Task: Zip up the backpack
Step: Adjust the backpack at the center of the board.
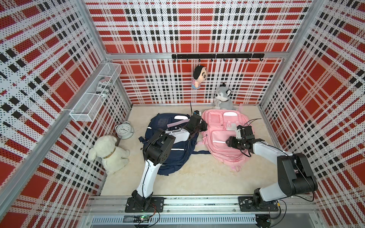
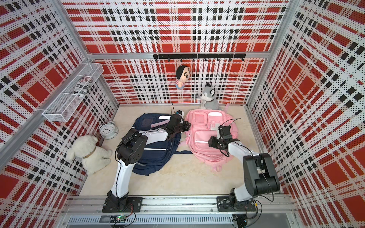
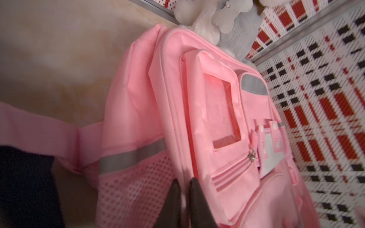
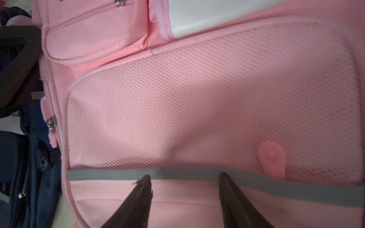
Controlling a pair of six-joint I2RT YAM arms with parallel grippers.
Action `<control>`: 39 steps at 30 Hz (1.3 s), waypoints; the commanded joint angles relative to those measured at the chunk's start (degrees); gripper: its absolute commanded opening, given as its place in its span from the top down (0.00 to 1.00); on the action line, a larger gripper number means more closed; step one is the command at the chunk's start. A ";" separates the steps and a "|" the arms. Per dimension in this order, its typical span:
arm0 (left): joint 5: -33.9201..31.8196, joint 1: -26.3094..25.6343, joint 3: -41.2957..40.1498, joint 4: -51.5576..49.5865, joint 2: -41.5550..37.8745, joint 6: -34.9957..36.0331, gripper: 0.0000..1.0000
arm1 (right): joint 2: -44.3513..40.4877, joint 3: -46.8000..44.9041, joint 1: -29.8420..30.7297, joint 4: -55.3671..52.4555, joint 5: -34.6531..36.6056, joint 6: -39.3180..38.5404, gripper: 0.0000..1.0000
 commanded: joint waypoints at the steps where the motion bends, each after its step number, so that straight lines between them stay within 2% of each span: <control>1: 2.66 -0.48 -2.62 2.11 -0.64 -0.81 0.97 | 6.82 0.69 -2.24 -3.39 2.98 -2.65 0.43; 8: 4.71 -1.48 -6.25 4.46 -3.32 -3.02 1.00 | 10.03 8.36 -5.90 -8.77 4.85 -5.73 0.44; 12: 5.88 -1.97 -6.62 5.22 -3.67 -3.65 1.00 | 8.80 8.45 -5.97 -10.84 5.59 -5.25 0.44; 20: 7.52 -2.19 -9.61 9.61 -5.14 -4.41 1.00 | 2.70 6.59 -5.93 -8.28 3.75 -2.47 0.43; 24: 8.02 -2.50 -13.29 14.18 -6.77 -3.85 1.00 | -5.01 4.07 -4.68 -4.72 -0.92 -0.04 0.44; 28: 7.41 -2.29 -15.60 14.37 -9.24 -1.49 1.00 | -13.85 1.07 0.31 -2.04 -2.51 4.29 0.45; 30: 5.96 -2.06 -17.34 15.26 -10.92 -0.24 1.00 | -17.63 -0.62 4.16 -0.16 -2.82 10.31 0.46; 32: 6.13 -2.06 -17.95 15.62 -11.37 0.59 0.95 | -20.02 -2.45 8.41 2.24 -2.91 15.22 0.48; 34: 7.24 -2.15 -18.06 15.69 -11.29 0.40 0.88 | -20.83 -3.80 13.69 4.14 -1.73 19.86 0.49; 39: 7.39 -3.16 -18.00 16.21 -11.01 0.09 0.85 | -17.48 -5.18 27.87 7.31 7.11 27.35 0.50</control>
